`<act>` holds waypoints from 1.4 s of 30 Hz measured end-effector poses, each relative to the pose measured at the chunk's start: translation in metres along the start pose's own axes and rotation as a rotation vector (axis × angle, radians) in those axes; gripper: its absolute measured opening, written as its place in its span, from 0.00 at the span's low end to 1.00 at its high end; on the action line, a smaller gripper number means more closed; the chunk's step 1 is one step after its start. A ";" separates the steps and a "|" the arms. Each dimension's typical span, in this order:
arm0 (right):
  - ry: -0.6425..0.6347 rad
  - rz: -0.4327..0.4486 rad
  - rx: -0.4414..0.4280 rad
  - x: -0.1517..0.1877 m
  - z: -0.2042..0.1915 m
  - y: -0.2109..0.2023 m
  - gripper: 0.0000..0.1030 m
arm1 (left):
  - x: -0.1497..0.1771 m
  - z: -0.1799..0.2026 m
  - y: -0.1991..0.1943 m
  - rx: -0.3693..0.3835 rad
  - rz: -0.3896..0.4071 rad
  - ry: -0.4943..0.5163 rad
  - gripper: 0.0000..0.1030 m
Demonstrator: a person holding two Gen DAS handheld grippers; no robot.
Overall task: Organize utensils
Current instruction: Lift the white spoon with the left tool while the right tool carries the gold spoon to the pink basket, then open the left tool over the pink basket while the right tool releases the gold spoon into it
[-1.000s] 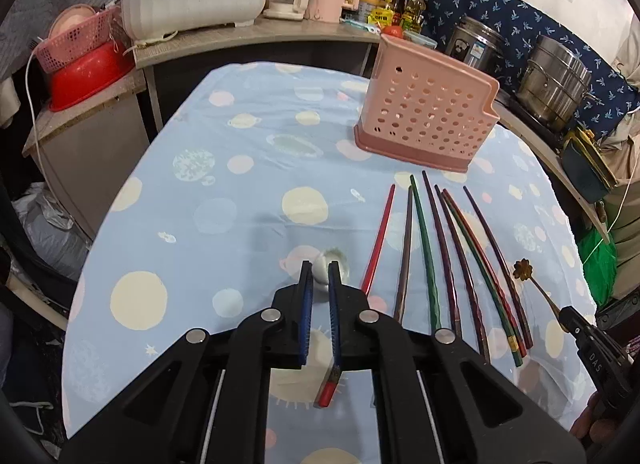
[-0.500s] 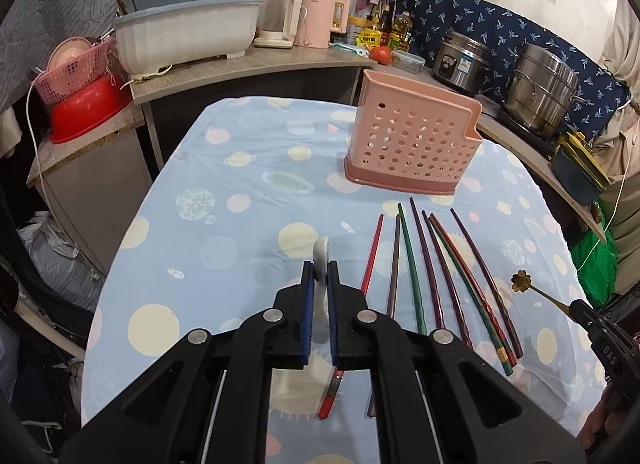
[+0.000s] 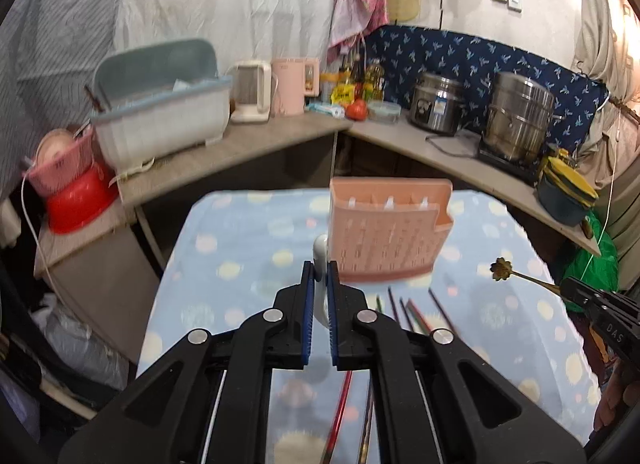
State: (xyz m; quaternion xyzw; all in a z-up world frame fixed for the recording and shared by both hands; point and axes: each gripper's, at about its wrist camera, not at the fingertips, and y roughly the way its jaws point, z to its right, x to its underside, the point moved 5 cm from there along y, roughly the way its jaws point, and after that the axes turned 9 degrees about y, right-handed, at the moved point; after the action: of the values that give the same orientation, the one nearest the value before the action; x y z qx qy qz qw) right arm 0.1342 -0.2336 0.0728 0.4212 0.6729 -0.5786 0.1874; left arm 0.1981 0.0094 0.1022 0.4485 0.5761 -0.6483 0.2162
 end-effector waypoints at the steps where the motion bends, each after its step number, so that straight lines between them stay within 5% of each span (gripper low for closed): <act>1: -0.009 0.008 -0.005 -0.012 -0.003 0.003 0.02 | -0.013 0.001 0.001 -0.007 0.019 0.011 0.06; 8: -0.055 0.012 -0.021 -0.074 -0.024 0.036 0.02 | -0.085 0.011 0.029 -0.015 0.093 0.052 0.05; 13: -0.068 -0.053 -0.022 -0.094 -0.034 0.071 0.02 | -0.108 0.017 0.068 0.024 0.069 0.046 0.05; 24: -0.123 -0.207 0.051 -0.093 -0.043 0.131 0.02 | -0.099 0.020 0.139 0.032 -0.041 0.054 0.06; 34: -0.114 -0.196 0.075 -0.095 -0.047 0.153 0.03 | -0.080 0.013 0.171 -0.009 -0.108 0.032 0.07; 36: -0.107 -0.175 0.072 -0.097 -0.047 0.152 0.05 | -0.079 0.011 0.170 -0.032 -0.097 0.026 0.14; 38: -0.105 -0.156 0.072 -0.099 -0.049 0.150 0.09 | -0.079 0.008 0.167 -0.047 -0.084 0.019 0.38; 40: -0.100 -0.134 0.069 -0.102 -0.050 0.146 0.18 | -0.079 0.004 0.162 -0.074 -0.068 0.017 0.51; 42: -0.098 -0.111 0.070 -0.103 -0.052 0.141 0.24 | -0.078 0.003 0.158 -0.081 -0.060 0.019 0.52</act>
State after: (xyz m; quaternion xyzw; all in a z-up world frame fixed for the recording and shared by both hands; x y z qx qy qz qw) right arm 0.3162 -0.2249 0.0753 0.3607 0.6647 -0.6310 0.1728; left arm 0.3622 -0.0497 0.0795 0.4282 0.6171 -0.6261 0.2093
